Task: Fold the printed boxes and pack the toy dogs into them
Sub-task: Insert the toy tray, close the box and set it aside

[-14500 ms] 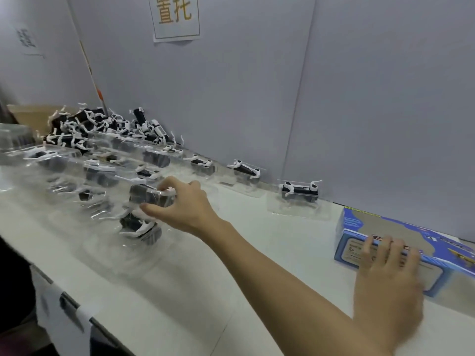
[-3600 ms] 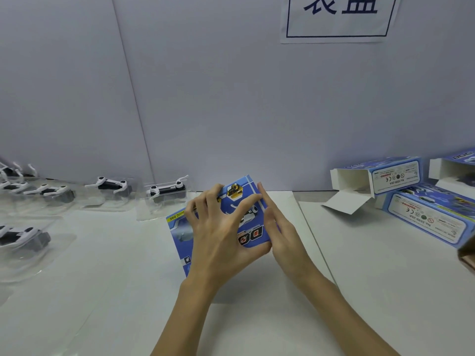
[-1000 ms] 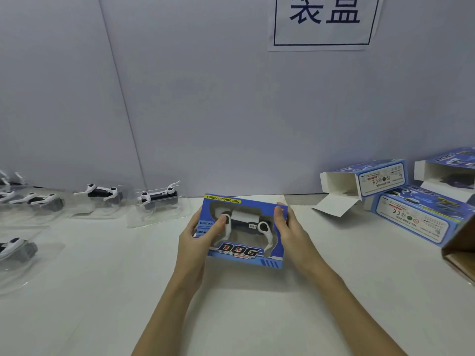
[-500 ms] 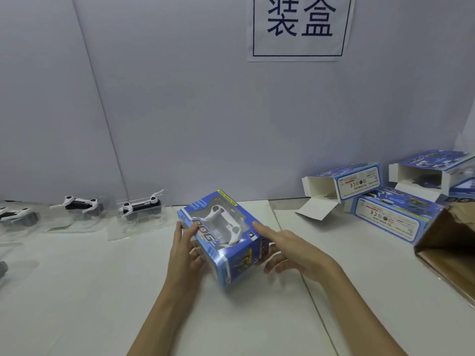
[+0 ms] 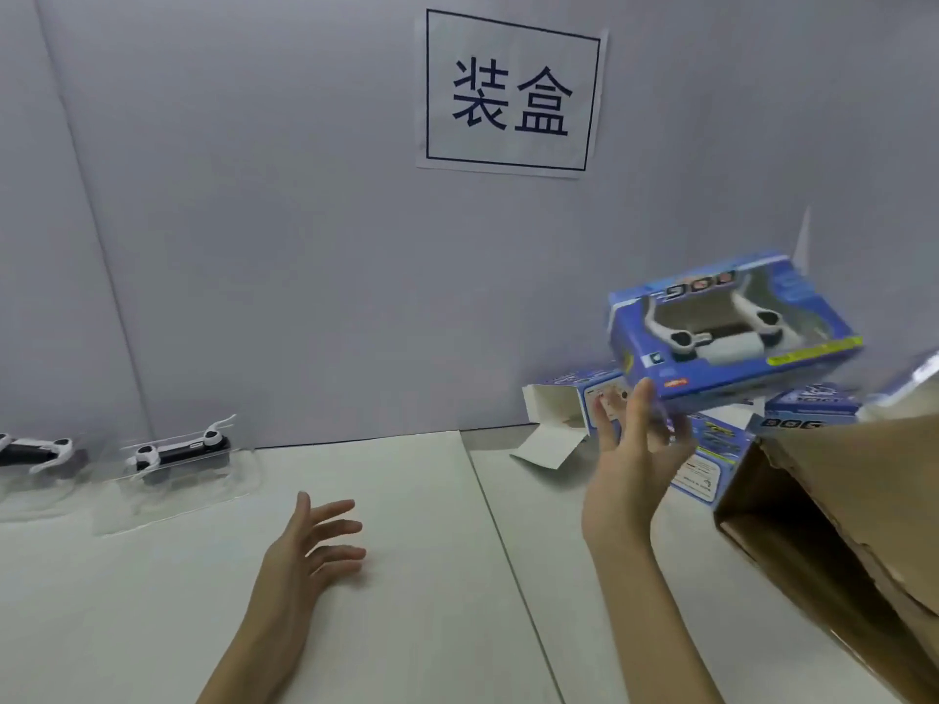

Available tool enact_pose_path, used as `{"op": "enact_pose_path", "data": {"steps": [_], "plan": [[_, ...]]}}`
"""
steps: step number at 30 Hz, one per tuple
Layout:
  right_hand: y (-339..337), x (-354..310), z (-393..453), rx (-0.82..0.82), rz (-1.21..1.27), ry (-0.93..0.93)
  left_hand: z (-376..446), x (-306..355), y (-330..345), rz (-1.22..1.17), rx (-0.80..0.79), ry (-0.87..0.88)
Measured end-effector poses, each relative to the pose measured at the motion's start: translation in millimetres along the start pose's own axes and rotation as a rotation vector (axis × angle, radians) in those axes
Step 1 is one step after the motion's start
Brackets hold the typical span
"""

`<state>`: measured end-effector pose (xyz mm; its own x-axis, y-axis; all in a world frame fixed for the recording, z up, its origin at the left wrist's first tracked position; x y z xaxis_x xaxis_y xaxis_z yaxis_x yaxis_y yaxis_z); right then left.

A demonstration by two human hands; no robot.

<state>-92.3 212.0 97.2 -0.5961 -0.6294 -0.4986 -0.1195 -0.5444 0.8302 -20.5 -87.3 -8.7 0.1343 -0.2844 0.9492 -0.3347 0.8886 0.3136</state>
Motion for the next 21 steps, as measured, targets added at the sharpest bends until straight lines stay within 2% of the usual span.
{"op": "enact_pose_path", "data": {"steps": [2,5,7,10,14,17,19,21], "plan": [[-5,-1,4,0.024,-0.186,-0.06,0,0,2,0.02,-0.011,0.004],[-14,15,5,-0.017,-0.713,-0.039,-1,1,3,0.046,-0.017,0.01],[-25,35,2,-0.159,-1.072,-0.002,-3,1,3,0.058,-0.018,0.011],[-41,63,-5,-0.362,-1.42,0.211,-4,2,4,0.064,-0.023,0.012],[-60,84,-1,-0.506,-1.388,0.314,-2,-1,3,0.057,-0.038,-0.001],[-69,90,6,-0.449,-1.336,0.293,-1,-2,2,0.055,-0.048,-0.004],[-68,89,6,-0.398,-1.306,0.206,1,-2,2,0.063,-0.045,-0.001],[-59,81,2,-0.382,-1.297,-0.005,1,-2,3,0.079,-0.032,0.01]]}}
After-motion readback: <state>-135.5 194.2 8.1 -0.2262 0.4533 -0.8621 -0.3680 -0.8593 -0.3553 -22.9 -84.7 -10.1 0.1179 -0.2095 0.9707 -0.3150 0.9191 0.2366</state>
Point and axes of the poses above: each hand's wrist, its own z-axis towards the middle knuckle, its own y-axis out of the palm, x = y × z, the point moved 2 cm from there along z, towards the middle knuckle
